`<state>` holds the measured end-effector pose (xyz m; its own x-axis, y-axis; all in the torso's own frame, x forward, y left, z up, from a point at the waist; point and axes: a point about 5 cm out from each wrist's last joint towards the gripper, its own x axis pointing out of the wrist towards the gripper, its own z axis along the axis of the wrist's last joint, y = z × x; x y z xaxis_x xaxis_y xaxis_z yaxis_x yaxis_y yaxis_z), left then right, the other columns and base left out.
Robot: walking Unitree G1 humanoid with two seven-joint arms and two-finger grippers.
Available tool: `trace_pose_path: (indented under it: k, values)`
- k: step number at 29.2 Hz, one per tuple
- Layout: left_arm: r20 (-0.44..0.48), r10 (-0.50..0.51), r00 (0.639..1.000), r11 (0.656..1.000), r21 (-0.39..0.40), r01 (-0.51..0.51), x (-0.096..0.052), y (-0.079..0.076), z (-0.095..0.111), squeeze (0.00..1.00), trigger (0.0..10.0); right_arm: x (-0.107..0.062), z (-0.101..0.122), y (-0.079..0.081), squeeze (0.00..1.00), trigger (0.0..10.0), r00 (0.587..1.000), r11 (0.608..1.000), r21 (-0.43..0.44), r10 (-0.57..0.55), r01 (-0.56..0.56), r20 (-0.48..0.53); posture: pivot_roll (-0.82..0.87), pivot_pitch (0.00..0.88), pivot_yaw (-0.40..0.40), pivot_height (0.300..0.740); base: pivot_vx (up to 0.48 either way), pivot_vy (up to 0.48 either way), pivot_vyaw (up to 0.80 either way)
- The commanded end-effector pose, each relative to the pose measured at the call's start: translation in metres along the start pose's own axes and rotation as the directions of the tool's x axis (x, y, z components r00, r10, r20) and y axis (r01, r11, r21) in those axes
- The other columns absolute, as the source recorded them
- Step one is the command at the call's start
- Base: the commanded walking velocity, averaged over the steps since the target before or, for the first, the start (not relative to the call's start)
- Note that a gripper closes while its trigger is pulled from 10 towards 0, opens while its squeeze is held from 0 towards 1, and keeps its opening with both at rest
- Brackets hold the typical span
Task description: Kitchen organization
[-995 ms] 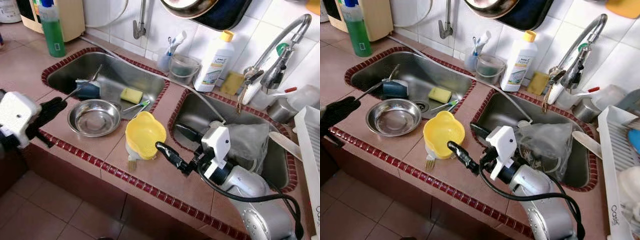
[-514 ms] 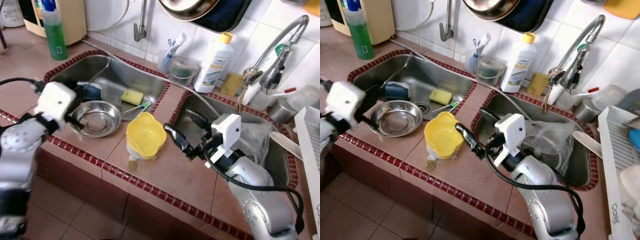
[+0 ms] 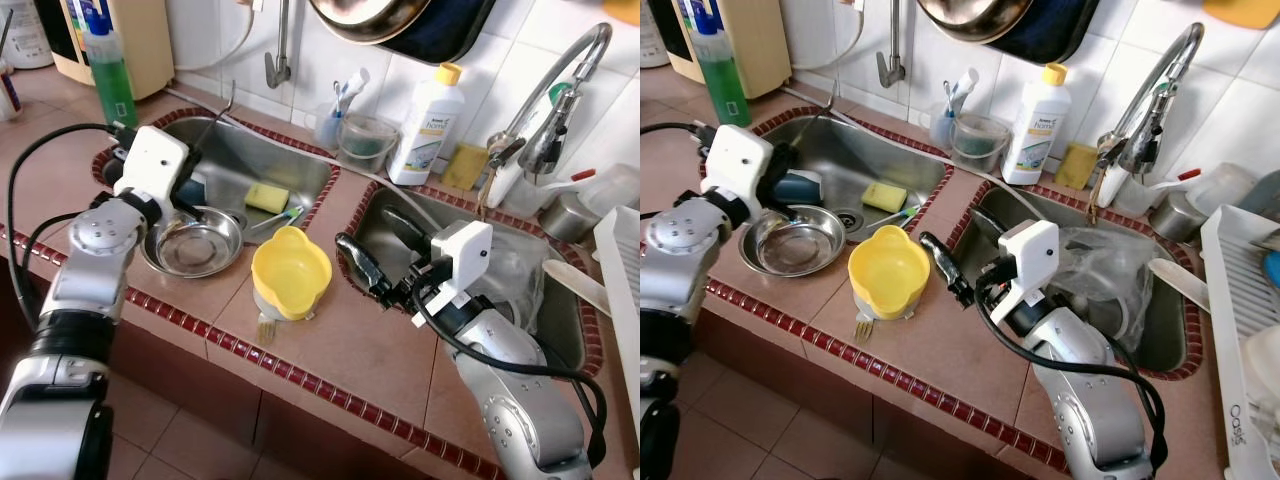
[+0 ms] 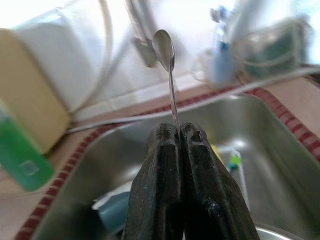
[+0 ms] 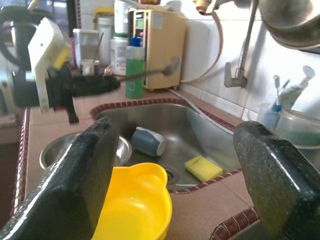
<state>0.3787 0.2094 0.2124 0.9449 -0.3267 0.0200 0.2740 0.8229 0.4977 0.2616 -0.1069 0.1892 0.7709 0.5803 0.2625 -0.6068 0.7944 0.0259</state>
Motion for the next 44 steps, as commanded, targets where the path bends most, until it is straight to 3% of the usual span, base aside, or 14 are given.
trace_pose_path:
  k: [1,15,32,44]
  values:
    - [-0.008,-0.036,0.999,0.999,0.020,0.036,0.008,-0.004,0.006,0.00,10.0,-0.006,0.005,-0.003,0.00,10.0,0.999,0.999,-0.003,-0.032,0.032,0.001,0.07,0.046,-0.086,0.740,0.000,0.000,0.00]
    - [-0.160,-0.075,0.984,0.996,0.034,0.081,0.022,0.016,0.009,0.00,10.0,-0.035,0.005,0.020,0.00,10.0,0.997,0.996,0.058,-0.061,0.064,-0.052,0.01,0.115,-0.021,0.740,0.000,0.000,0.00]
    - [-0.203,-0.120,0.972,0.990,0.054,0.134,0.027,0.016,0.010,0.00,10.0,-0.052,0.013,0.028,0.00,10.0,0.993,0.993,0.080,-0.080,0.087,-0.082,-0.03,0.129,-0.004,0.740,0.000,0.000,0.00]
    - [-0.172,-0.160,0.972,0.984,0.054,0.171,0.030,0.013,0.017,0.00,10.0,-0.050,0.016,0.030,0.00,10.0,0.994,0.994,0.081,-0.061,0.068,-0.085,-0.03,0.119,-0.005,0.740,0.000,0.000,0.00]
